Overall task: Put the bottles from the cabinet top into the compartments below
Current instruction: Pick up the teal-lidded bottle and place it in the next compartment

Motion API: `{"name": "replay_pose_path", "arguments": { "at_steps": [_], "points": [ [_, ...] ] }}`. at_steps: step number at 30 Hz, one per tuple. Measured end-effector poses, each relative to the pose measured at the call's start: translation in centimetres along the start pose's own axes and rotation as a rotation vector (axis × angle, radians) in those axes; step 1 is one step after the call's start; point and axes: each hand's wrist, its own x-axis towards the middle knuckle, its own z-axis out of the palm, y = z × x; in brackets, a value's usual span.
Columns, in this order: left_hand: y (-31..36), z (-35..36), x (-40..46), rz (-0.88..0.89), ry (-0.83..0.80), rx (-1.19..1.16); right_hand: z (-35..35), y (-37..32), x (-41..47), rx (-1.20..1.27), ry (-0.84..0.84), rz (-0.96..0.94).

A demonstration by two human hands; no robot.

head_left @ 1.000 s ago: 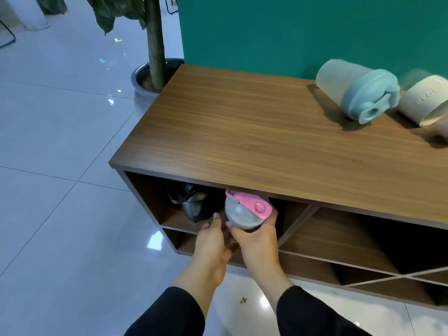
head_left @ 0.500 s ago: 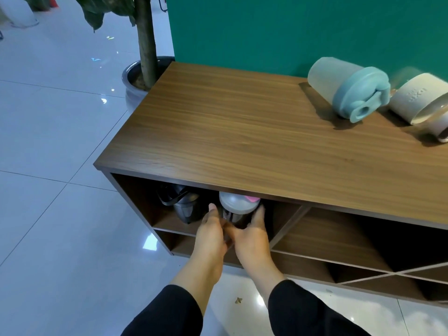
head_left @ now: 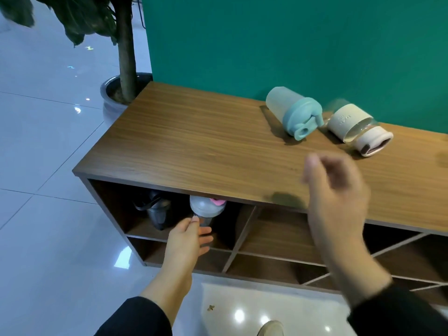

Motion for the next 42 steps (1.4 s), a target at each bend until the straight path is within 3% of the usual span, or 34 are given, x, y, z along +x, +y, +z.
{"name": "replay_pose_path", "arguments": {
  "at_steps": [5, 11, 15, 18, 23, 26, 28, 32, 35, 38, 42],
  "points": [
    [0.5, 0.6, 0.1, 0.035, 0.001, 0.032, 2.7, 4.9, 12.5, -0.036, 0.033, 0.381],
    [0.1, 0.8, 0.9, -0.021, -0.001, 0.048, 6.6, 7.0, 17.0, -0.205, 0.034, 0.480],
    [0.2, 0.7, 1.5, -0.025, 0.009, 0.073, 7.5, 7.9, 17.7, -0.181, 0.102, 0.435],
    [0.0, 0.3, 1.4, -0.036, 0.006, 0.114, 6.8, 6.8, 15.7, -0.127, 0.146, 0.283],
    [0.5, -0.5, -0.9, -0.045, -0.060, 0.118, 1.9, 0.1, 6.0, 0.061, -0.021, 0.019],
    [1.1, -0.4, -3.9, -0.186, -0.302, -0.107, -2.7, -2.0, -1.3, 0.049, -0.143, -0.075],
    [1.2, -0.6, -5.7, -0.274, -0.501, -0.209, -5.1, -2.5, -5.1, 0.092, -0.224, -0.032],
    [0.7, -0.6, -7.8, -0.279, -0.701, -0.165, -8.0, -0.4, -10.1, -0.141, -0.412, -0.143],
    [-0.1, 0.8, -8.7, -0.348, -0.623, -0.130, -8.7, 1.2, -12.8, -0.022, -0.379, 0.123],
    [-1.3, 3.2, -8.5, -0.487, -0.510, -0.206, -8.8, 3.4, -14.6, 0.230, -0.160, 0.413],
    [-2.6, 5.4, -7.2, -0.598, -0.426, -0.206, -7.3, 6.8, -15.2, 0.322, -0.151, 0.618]
  ]
}}
